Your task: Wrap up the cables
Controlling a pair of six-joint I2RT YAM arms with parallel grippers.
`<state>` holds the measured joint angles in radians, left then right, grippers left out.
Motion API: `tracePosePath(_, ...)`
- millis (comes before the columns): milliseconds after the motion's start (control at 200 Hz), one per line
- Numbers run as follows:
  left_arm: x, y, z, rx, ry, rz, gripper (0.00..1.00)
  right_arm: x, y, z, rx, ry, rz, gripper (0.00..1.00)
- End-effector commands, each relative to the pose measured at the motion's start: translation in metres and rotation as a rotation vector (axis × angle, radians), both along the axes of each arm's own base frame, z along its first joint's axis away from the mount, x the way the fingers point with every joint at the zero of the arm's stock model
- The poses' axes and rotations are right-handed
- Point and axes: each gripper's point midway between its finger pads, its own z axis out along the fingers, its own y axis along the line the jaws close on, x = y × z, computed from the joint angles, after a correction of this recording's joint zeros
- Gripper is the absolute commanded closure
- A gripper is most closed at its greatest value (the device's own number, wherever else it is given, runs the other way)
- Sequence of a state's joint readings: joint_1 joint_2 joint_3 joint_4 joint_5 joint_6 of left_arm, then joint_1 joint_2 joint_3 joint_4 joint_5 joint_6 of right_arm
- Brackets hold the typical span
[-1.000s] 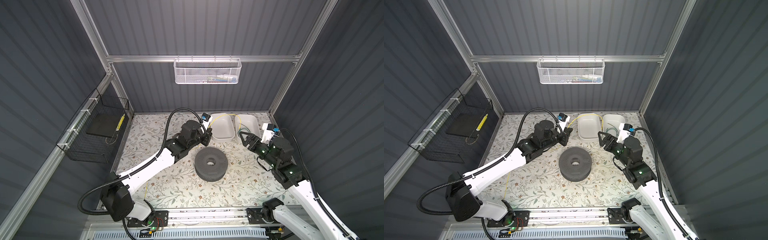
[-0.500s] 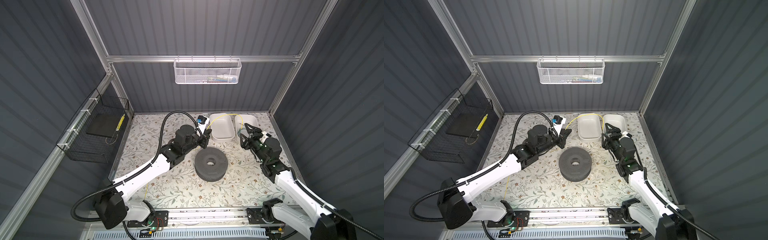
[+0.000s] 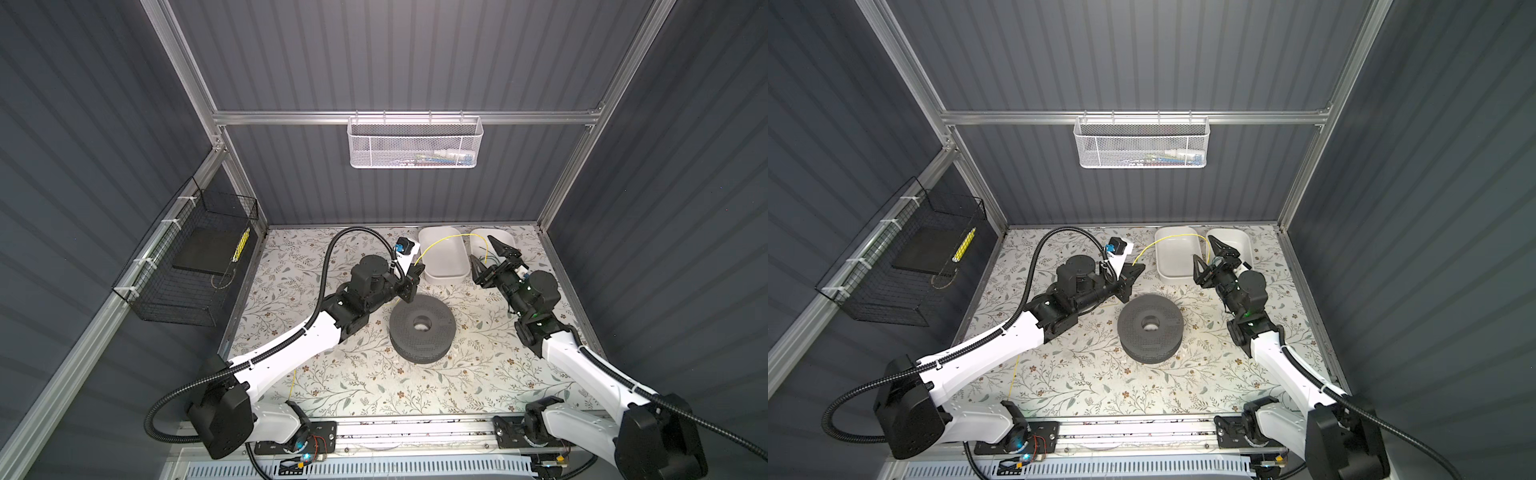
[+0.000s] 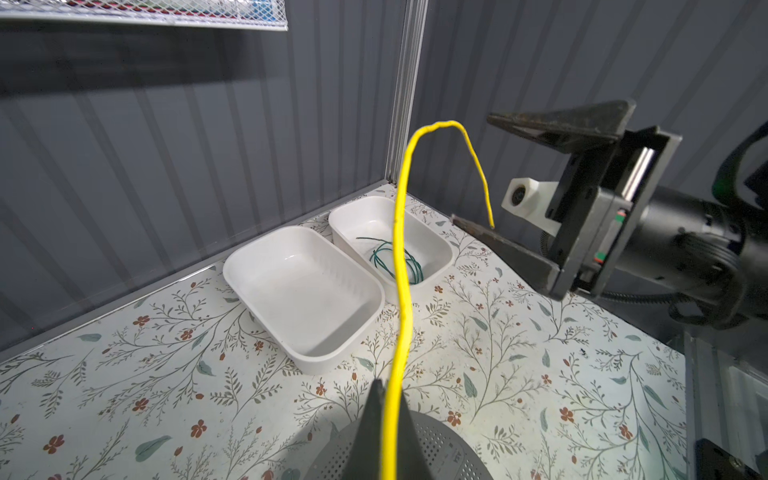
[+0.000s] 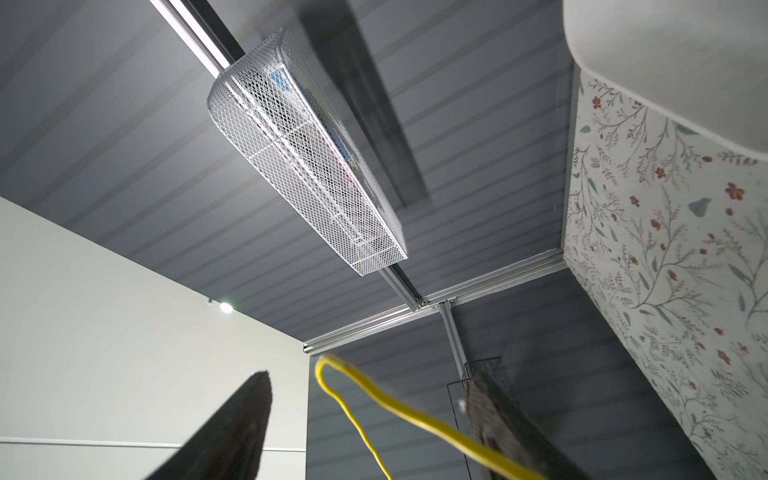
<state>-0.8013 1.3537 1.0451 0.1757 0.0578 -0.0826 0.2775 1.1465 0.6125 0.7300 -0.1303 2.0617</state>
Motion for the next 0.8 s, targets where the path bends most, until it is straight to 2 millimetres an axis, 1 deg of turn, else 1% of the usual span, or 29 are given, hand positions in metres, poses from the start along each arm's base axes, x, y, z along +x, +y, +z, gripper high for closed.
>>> tracePosePath(0,-0.006,0.004,0.011,-0.022,-0.044,-0.026,1.0,0.011,-0.001,0.013,0.101,-0.034,-0.007,0.36)
tracePosePath(40,-0.008,0.005,0.01,-0.024,-0.043,-0.03,1.0,0.014,-0.002,0.013,0.114,-0.039,-0.014,0.41)
tracePosePath(100,-0.01,0.006,0.011,-0.023,-0.049,-0.032,1.0,0.017,-0.005,0.012,0.117,-0.049,-0.029,0.54)
tracePosePath(135,-0.011,0.008,0.011,-0.018,-0.05,-0.031,1.0,0.017,-0.006,0.012,0.113,-0.054,-0.032,0.59)
tracePosePath(230,-0.013,0.011,0.011,-0.003,-0.057,-0.026,1.0,0.016,-0.008,0.006,0.069,-0.041,-0.034,0.76)
tracePosePath(325,-0.014,0.014,0.01,0.017,-0.06,-0.023,1.0,0.015,-0.02,0.001,0.009,-0.032,-0.052,0.91)
tracePosePath(380,-0.017,0.015,0.007,0.026,-0.053,-0.034,1.0,0.015,-0.028,-0.001,-0.045,-0.029,-0.055,0.97)
tracePosePath(410,-0.019,0.015,0.005,0.034,-0.047,-0.044,1.0,0.015,-0.033,0.002,-0.081,-0.039,-0.058,1.0)
tracePosePath(490,-0.024,0.013,-0.004,0.056,-0.028,-0.074,1.0,0.018,-0.046,0.007,-0.168,-0.047,-0.052,1.0)
tracePosePath(610,-0.031,0.011,-0.017,0.088,0.009,-0.117,1.0,0.021,-0.063,0.027,-0.251,-0.115,-0.022,1.0)
tracePosePath(660,-0.036,0.009,-0.021,0.096,0.023,-0.145,1.0,0.024,-0.07,0.041,-0.304,-0.162,-0.009,1.0)
tracePosePath(725,-0.041,0.007,-0.03,0.111,0.049,-0.175,1.0,0.027,-0.073,0.061,-0.384,-0.24,0.029,1.0)
tracePosePath(795,-0.045,0.003,-0.039,0.126,0.082,-0.212,1.0,0.03,-0.076,0.076,-0.467,-0.299,0.061,1.0)
